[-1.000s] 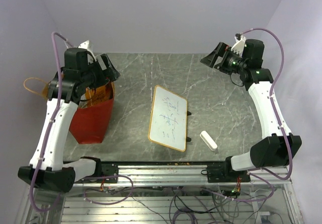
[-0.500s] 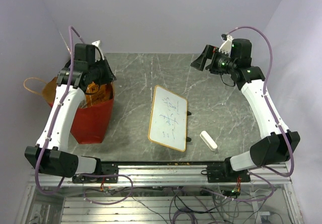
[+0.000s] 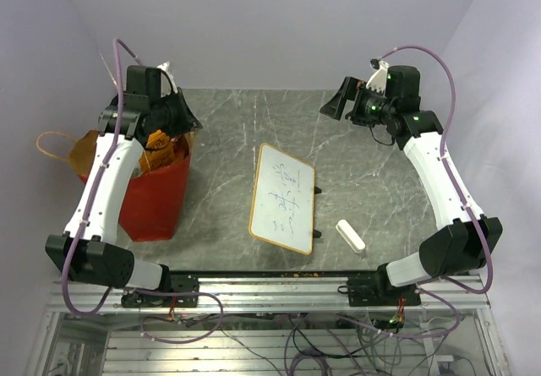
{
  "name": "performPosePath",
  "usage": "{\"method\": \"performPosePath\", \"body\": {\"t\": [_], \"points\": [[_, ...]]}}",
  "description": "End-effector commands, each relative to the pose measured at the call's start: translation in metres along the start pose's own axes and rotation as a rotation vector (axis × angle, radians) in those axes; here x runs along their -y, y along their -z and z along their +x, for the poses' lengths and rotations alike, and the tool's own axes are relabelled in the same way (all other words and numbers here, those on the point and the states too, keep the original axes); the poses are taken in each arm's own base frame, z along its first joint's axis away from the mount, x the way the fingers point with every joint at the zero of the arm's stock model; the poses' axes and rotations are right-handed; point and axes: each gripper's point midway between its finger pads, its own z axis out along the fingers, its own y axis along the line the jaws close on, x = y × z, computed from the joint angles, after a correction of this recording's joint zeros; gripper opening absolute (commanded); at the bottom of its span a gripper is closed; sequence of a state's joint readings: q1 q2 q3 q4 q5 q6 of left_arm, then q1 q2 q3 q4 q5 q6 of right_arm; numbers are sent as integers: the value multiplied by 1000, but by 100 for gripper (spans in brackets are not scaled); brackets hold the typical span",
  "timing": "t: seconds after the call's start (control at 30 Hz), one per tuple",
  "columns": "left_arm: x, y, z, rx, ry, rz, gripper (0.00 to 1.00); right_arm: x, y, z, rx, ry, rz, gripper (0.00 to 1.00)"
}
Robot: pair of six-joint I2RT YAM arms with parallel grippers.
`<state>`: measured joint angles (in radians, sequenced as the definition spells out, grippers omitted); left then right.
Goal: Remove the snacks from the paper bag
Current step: Move the paper bag to the center of the board.
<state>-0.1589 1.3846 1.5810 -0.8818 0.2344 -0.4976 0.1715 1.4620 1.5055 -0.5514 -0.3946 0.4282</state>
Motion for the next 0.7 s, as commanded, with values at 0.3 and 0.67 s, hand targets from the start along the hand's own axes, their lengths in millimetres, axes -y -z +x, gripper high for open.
{"method": "performPosePath", "body": {"t": [0.3, 0.67], "points": [[84, -40, -83, 117, 153, 374, 7, -5, -6, 2, -24, -18, -32, 100], [115, -71, -122, 85, 222, 482, 24, -29, -28, 15, -117, -12, -102, 100]]}}
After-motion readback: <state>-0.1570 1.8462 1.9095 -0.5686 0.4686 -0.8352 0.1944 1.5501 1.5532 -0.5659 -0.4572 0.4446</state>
